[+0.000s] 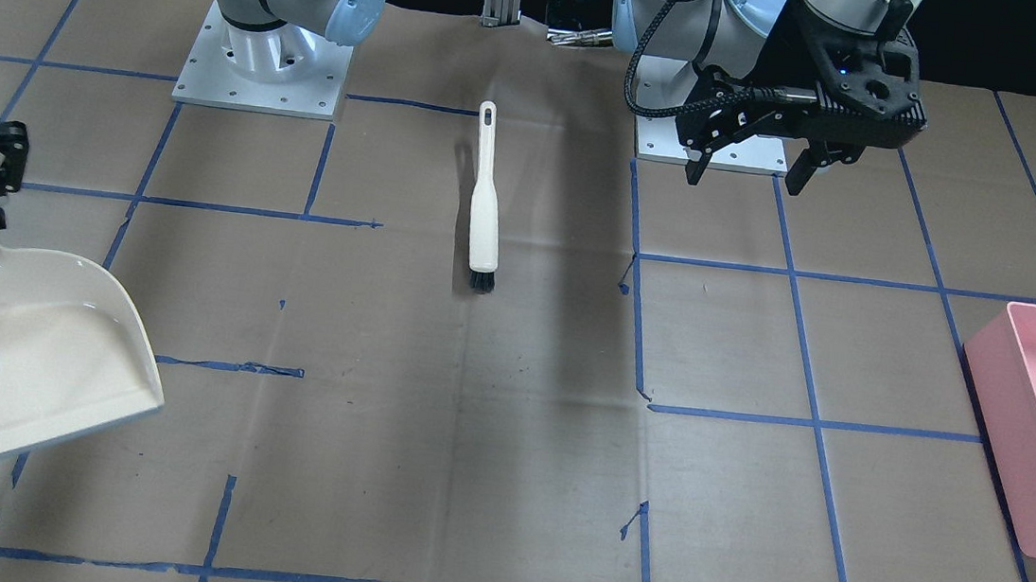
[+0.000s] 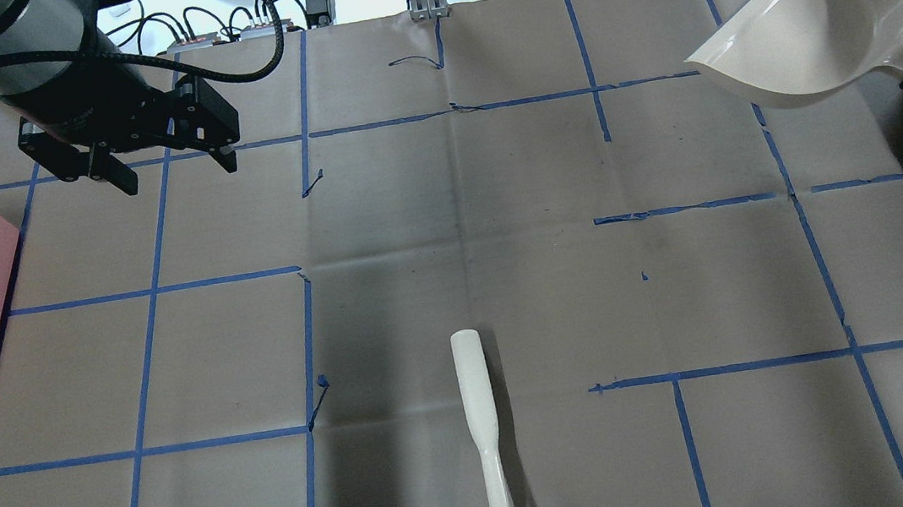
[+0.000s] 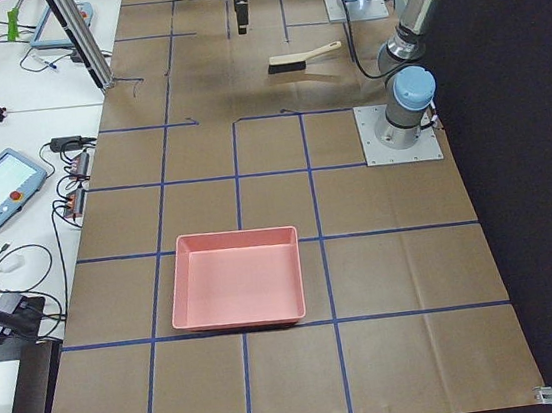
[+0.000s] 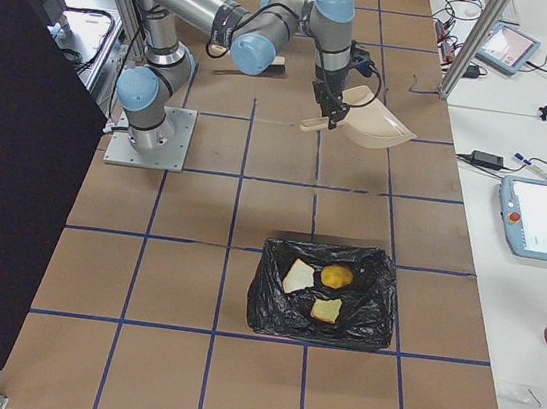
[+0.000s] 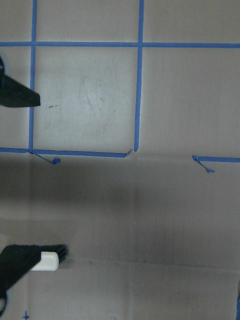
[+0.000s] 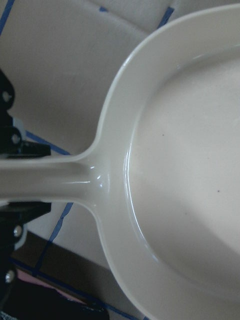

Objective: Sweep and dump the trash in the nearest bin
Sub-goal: 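Lower the dustpan onto the table beyond the brush with the right gripper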

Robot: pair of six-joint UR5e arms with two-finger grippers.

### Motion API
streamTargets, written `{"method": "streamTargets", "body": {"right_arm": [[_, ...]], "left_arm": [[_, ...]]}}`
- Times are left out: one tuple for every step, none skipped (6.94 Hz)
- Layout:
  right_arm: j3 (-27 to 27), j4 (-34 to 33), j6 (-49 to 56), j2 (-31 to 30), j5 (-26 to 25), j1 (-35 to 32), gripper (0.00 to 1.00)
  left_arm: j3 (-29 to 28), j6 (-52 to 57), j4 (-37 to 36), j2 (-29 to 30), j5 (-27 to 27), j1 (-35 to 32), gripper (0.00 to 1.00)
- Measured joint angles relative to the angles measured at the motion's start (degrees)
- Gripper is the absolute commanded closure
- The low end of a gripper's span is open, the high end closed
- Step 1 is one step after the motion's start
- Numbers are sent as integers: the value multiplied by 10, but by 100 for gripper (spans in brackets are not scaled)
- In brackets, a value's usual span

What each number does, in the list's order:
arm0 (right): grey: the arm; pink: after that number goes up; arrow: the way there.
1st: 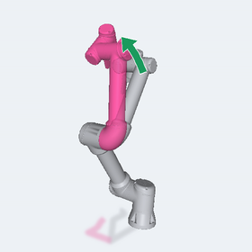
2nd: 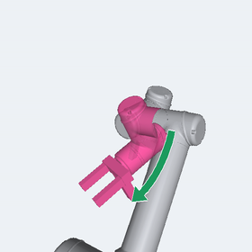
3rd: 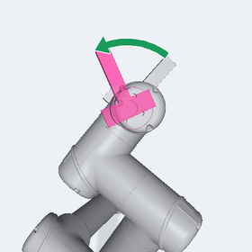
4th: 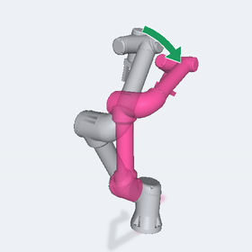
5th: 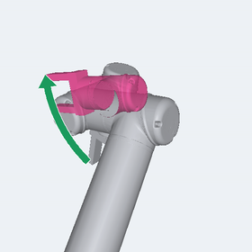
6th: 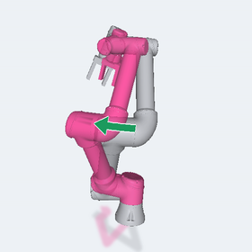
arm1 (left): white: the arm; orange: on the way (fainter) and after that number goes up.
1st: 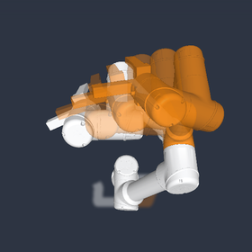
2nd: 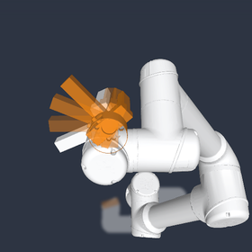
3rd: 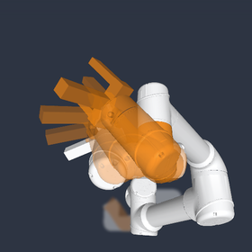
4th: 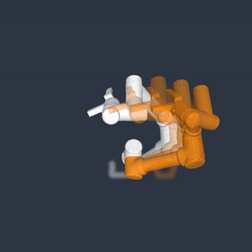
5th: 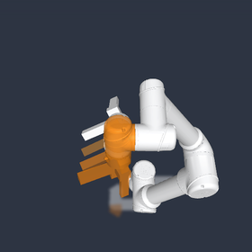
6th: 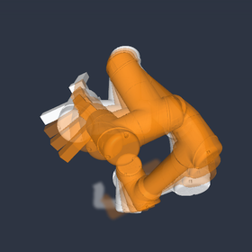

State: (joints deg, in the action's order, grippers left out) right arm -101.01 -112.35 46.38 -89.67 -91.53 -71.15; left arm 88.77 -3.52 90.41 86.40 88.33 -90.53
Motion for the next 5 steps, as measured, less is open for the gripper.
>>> {"method": "streamTargets", "body": {"right_arm": [[1, -1, -64, 8, 2, -33, 95], [2, -2, -126, 19, 2, -68, 95], [3, -4, -176, 32, 2, -103, 95], [7, -7, -219, 48, 2, -142, 95], [18, -6, -254, 70, 1, -175, 94]], "left_arm": [[0, 0, 0, 0, 0, 0, 0], [0, 0, 0, 0, 1, 0, 0], [0, 0, 0, 0, 1, 0, 0], [0, 0, 0, 0, 1, 0, 0], [0, 0, 0, -1, 1, 0, 0]]}}
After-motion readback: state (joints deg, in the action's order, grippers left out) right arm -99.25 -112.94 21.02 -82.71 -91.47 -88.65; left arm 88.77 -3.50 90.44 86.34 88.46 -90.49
